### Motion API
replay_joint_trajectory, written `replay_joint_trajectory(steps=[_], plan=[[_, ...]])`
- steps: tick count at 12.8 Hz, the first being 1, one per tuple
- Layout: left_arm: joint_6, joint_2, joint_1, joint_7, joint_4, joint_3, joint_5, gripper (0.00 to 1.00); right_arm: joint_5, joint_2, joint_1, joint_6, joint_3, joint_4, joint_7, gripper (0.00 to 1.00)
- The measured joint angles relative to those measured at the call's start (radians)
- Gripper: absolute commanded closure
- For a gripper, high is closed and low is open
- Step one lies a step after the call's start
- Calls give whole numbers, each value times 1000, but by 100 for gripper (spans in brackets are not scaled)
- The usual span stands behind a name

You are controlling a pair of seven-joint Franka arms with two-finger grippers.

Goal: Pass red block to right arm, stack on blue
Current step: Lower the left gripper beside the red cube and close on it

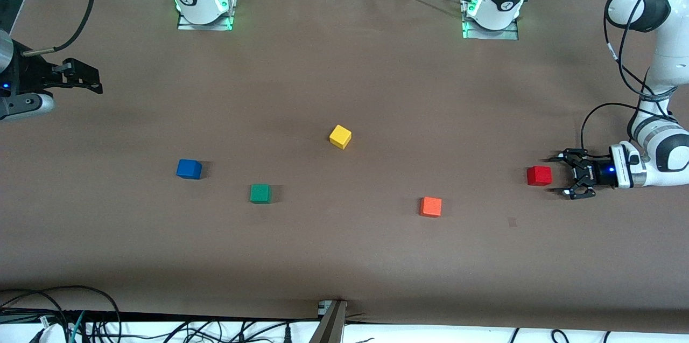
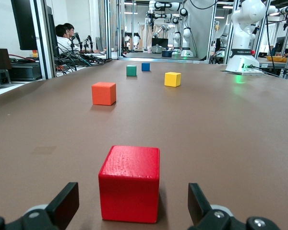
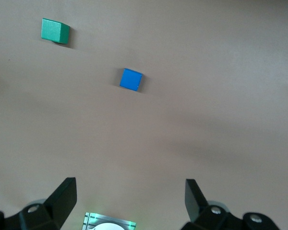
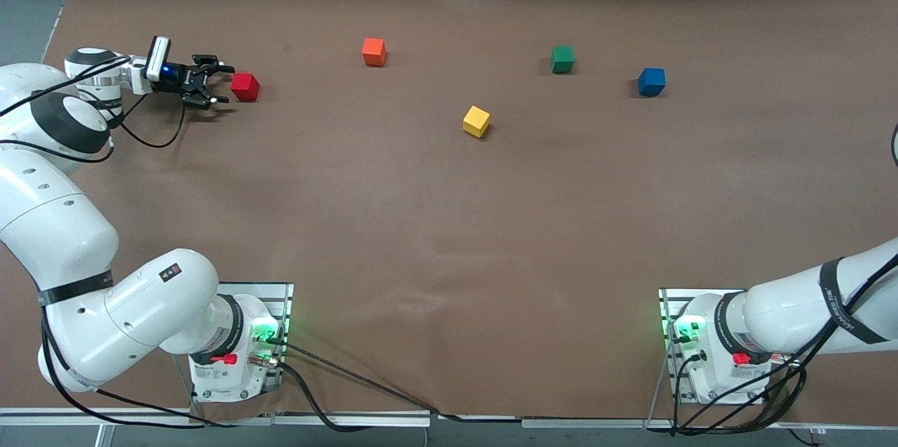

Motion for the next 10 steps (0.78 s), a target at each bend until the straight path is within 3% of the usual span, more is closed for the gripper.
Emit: replay_joint_trajectory(steps=[10], plan=[[0, 20, -13, 47, 3, -2, -27, 0, 0, 3, 0, 1, 0, 0, 0, 0]])
